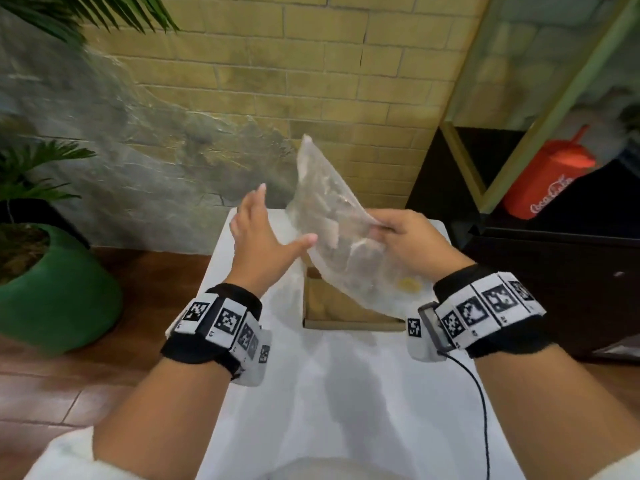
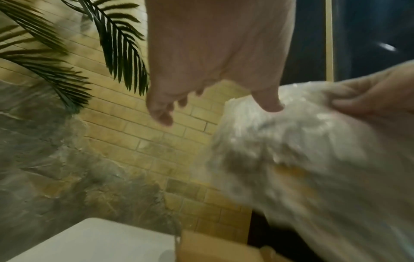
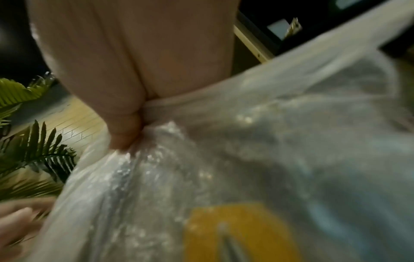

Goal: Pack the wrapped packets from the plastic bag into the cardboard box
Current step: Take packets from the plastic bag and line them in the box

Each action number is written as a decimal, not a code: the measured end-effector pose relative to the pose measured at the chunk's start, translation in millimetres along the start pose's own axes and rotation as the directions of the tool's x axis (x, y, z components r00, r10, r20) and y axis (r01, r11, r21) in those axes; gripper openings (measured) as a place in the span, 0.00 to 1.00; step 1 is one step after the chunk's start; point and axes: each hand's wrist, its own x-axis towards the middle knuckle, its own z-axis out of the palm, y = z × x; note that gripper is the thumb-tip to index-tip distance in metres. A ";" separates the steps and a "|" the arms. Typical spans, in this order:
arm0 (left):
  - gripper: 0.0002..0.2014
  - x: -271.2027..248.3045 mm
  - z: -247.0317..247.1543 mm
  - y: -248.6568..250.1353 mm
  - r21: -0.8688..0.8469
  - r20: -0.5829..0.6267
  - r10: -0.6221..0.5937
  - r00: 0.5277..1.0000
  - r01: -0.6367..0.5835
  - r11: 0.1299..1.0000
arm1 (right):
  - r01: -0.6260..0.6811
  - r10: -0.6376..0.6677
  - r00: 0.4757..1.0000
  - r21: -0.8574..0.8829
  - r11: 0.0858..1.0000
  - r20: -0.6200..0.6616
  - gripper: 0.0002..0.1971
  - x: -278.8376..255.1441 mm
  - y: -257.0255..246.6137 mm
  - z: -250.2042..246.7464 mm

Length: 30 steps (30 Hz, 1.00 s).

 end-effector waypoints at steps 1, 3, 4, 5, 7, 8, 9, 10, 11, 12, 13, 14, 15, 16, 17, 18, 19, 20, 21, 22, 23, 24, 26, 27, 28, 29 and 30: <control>0.49 -2.6 -2.5 7.4 0.026 -0.016 0.123 0.992 -0.122 0.992 | 0.008 -0.007 1.000 -0.047 0.999 0.025 0.16 -5.7 0.0 -3.6; 0.40 -4.8 -2.7 19.4 0.172 0.087 0.262 0.961 -0.274 0.946 | -0.005 0.011 0.999 -0.132 0.991 0.042 0.16 -15.7 1.7 -8.0; 0.31 -5.3 0.4 21.0 0.256 0.171 0.275 0.946 -0.312 0.915 | -0.034 0.041 0.998 -0.162 0.986 0.044 0.16 -20.4 3.2 -8.1; 0.19 -5.3 4.2 19.2 0.314 0.259 0.253 0.932 -0.329 0.890 | -0.060 0.070 0.996 -0.180 0.982 0.052 0.15 -24.3 7.2 -6.7; 0.03 -7.9 10.1 8.7 0.291 0.390 0.160 0.907 -0.286 0.913 | -0.104 0.119 0.990 -0.185 0.977 0.074 0.12 -31.5 21.9 -1.7; 0.05 -11.8 13.2 0.2 0.217 0.435 0.126 0.892 -0.240 0.946 | -0.132 0.149 0.984 -0.166 0.977 0.093 0.11 -36.0 31.8 0.2; 0.06 -16.7 16.5 -7.8 0.164 0.475 0.099 0.874 -0.199 0.966 | -0.165 0.183 0.975 -0.148 0.975 0.123 0.11 -40.0 44.1 1.6; 0.06 -21.6 20.2 -15.4 0.151 0.500 0.078 0.862 -0.176 0.973 | -0.197 0.222 0.962 -0.158 0.968 0.160 0.10 -43.8 57.2 2.8; 0.06 -27.0 24.7 -22.2 0.167 0.518 0.059 0.853 -0.168 0.972 | -0.224 0.261 0.948 -0.202 0.953 0.181 0.09 -48.3 71.1 3.4; 0.08 -31.4 29.1 -28.7 0.193 0.527 0.035 0.849 -0.160 0.968 | -0.244 0.296 0.938 -0.261 0.934 0.180 0.08 -52.2 83.1 4.1; 0.11 -34.9 34.2 -34.9 0.213 0.526 0.016 0.851 -0.149 0.966 | -0.271 0.329 0.932 -0.309 0.912 0.152 0.08 -56.7 94.8 4.6; 0.13 -37.0 38.5 -39.7 0.226 0.519 0.000 0.855 -0.137 0.964 | -0.297 0.349 0.931 -0.329 0.896 0.111 0.09 -62.1 103.1 4.3; 0.13 -37.9 41.3 -43.0 0.226 0.505 -0.010 0.863 -0.121 0.967 | -0.323 0.361 0.930 -0.326 0.888 0.065 0.09 -66.7 110.9 3.7; 0.12 -37.7 42.0 -43.8 0.211 0.487 -0.013 0.873 -0.103 0.972 | -0.347 0.372 0.928 -0.319 0.882 0.019 0.10 -71.1 116.3 2.2; 0.11 -36.8 41.5 -43.0 0.194 0.465 -0.014 0.885 -0.086 0.977 | -0.372 0.383 0.923 -0.313 0.874 -0.028 0.11 -74.6 120.5 -0.1; 0.10 -35.7 39.9 -42.3 0.178 0.440 -0.014 0.898 -0.072 0.981 | -0.394 0.391 0.917 -0.309 0.866 -0.074 0.12 -77.8 123.9 -3.0; 0.09 -34.2 38.2 -41.4 0.162 0.417 -0.010 0.909 -0.064 0.985 | -0.415 0.397 0.910 -0.298 0.859 -0.124 0.11 -80.6 126.8 -6.6; 0.09 -32.5 36.6 -40.9 0.151 0.394 -0.005 0.919 -0.060 0.987 | -0.432 0.397 0.901 -0.286 0.855 -0.174 0.10 -83.1 128.3 -10.5; 0.09 -30.9 34.8 -40.7 0.144 0.374 -0.004 0.927 -0.054 0.988 | -0.445 0.396 0.892 -0.268 0.855 -0.217 0.09 -84.6 129.4 -13.8; 0.09 -29.3 33.1 -40.8 0.138 0.359 -0.008 0.933 -0.045 0.989 | -0.451 0.394 0.885 -0.244 0.859 -0.249 0.08 -85.9 129.9 -16.6; 0.10 -27.9 31.4 -41.7 0.133 0.346 -0.016 0.938 -0.032 0.991 | -0.453 0.394 0.879 -0.214 0.865 -0.269 0.08 -86.2 130.2 -18.7; 0.10 -26.5 29.8 -42.9 0.133 0.334 -0.025 0.942 -0.021 0.991 | -0.449 0.391 0.877 -0.190 0.873 -0.279 0.09 -86.5 129.8 -20.5; 0.10 -24.2 26.4 -46.3 0.139 0.318 -0.040 0.947 -0.005 0.990 | -0.440 0.382 0.877 -0.170 0.882 -0.292 0.10 -86.1 128.0 -22.0; 0.11 -23.2 24.6 -47.7 0.142 0.313 -0.048 0.949 0.003 0.990 | -0.437 0.376 0.877 -0.169 0.884 -0.299 0.11 -85.8 126.9 -22.3; 0.11 -22.3 22.8 -49.5 0.141 0.309 -0.054 0.949 0.011 0.990 | -0.437 0.373 0.876 -0.173 0.883 -0.306 0.11 -85.7 125.8 -22.6; 0.12 -21.7 21.2 -51.2 0.135 0.309 -0.063 0.949 0.022 0.991 | -0.442 0.375 0.873 -0.180 0.879 -0.311 0.11 -85.8 124.8 -22.8; 0.13 -21.4 19.9 -52.8 0.127 0.311 -0.073 0.948 0.035 0.991 | -0.454 0.384 0.869 -0.190 0.871 -0.313 0.12 -85.6 123.1 -23.0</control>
